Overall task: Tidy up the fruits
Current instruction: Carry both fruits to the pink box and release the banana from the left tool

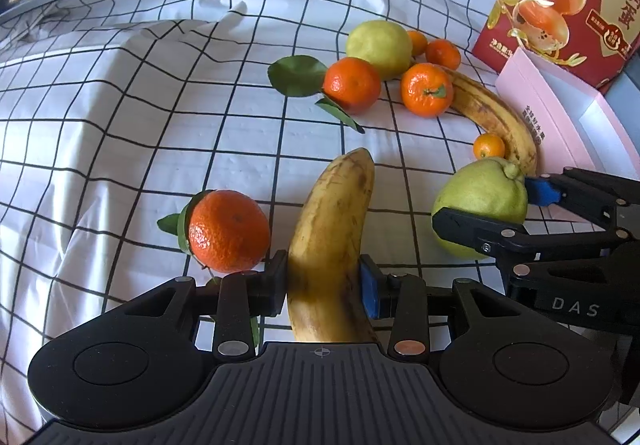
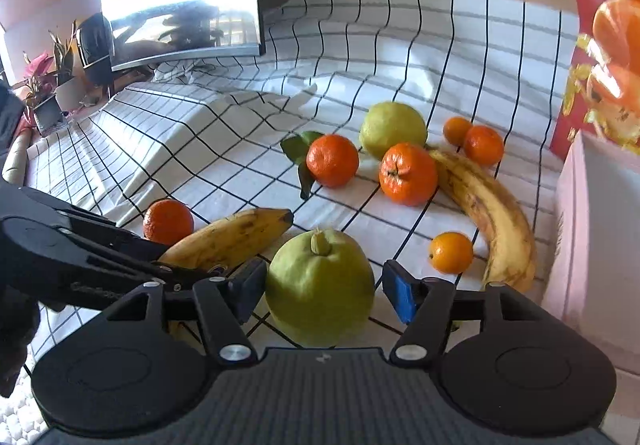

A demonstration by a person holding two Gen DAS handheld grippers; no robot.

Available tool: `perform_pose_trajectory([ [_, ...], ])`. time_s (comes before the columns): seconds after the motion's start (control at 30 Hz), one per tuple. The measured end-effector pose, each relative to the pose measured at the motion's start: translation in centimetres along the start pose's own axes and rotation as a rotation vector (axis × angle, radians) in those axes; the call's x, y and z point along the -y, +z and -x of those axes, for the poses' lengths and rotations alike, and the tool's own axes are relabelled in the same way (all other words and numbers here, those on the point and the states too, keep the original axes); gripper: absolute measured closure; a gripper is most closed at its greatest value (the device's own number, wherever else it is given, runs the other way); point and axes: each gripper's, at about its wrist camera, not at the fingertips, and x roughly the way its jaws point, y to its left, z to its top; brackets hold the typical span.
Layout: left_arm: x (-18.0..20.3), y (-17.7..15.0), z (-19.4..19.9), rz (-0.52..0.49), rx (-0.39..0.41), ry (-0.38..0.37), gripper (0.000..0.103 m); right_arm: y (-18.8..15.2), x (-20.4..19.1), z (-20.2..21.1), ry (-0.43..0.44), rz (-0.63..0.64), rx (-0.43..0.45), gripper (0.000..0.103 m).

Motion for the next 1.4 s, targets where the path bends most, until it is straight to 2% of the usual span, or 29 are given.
perform_pose_trajectory([
  [0.03, 0.1, 0.1, -0.1, -0.002, -0.007, 0.003, 0.061, -0.1, 0.0, 0.1, 0.003, -0.004, 0.001, 0.045],
  [0.2, 0.5, 0.2, -0.2, -0.019, -0.006, 0.028, 0.061, -1.1, -0.4, 1.5, -0.026, 0.001, -0.004, 0.045],
  [0.3, 1.0, -0.1, -0.2, -0.045, 0.015, 0.055, 0.061, -1.9, 0.1, 3.4, -0.033, -0.023, 0.003, 0.045],
  [0.37, 1.0, -0.5, 0.0, -0.046, 0.029, 0.047, 0.062, -2.5, 0.5, 5.0, -0.047, -0.041, 0.015, 0.045],
  [0.47, 1.7, -1.6, 1.4, -0.056, 0.072, -0.020, 0.062, -3.5, 1.5, 7.8, -0.079, -0.075, 0.043, 0.045],
  [0.57, 3.5, -1.5, 4.4, -0.088, 0.169, -0.081, 0.062, -4.8, 2.9, 10.9, -0.126, -0.118, 0.072, 0.045],
  [0.73, 8.1, 4.2, 11.3, -0.153, 0.386, -0.242, 0.062, -5.7, 5.1, 17.1, -0.228, -0.166, 0.167, 0.045],
  [0.8, 10.6, 6.9, 12.6, -0.171, 0.426, -0.294, 0.062, -5.7, 5.8, 19.5, -0.269, -0.177, 0.222, 0.045],
  [0.87, 13.9, 9.5, 12.4, -0.200, 0.410, -0.338, 0.062, -5.8, 6.4, 21.5, -0.312, -0.189, 0.271, 0.045],
  [0.93, 17.3, 11.5, 10.6, -0.231, 0.363, -0.345, 0.062, -6.3, 6.8, 22.9, -0.352, -0.206, 0.303, 0.045],
  [1.1, 24.0, 13.5, 0.5, -0.305, 0.119, -0.278, 0.062, -8.8, 8.3, 24.4, -0.412, -0.281, 0.295, 0.045],
  [1.17, 25.6, 12.8, -3.0, -0.339, 0.065, -0.239, 0.062, -9.9, 8.8, 24.5, -0.426, -0.312, 0.274, 0.045],
  [1.23, 26.8, 11.8, -5.2, -0.378, 0.051, -0.180, 0.062, -11.0, 9.2, 24.5, -0.439, -0.337, 0.254, 0.045],
  [1.33, 27.6, 11.1, -6.6, -0.425, 0.064, -0.131, 0.061, -12.4, 10.1, 24.6, -0.451, -0.375, 0.229, 0.045],
  [1.4, 28.1, 11.0, -7.5, -0.460, 0.079, -0.066, 0.061, -12.9, 10.7, 24.5, -0.453, -0.396, 0.215, 0.045],
])
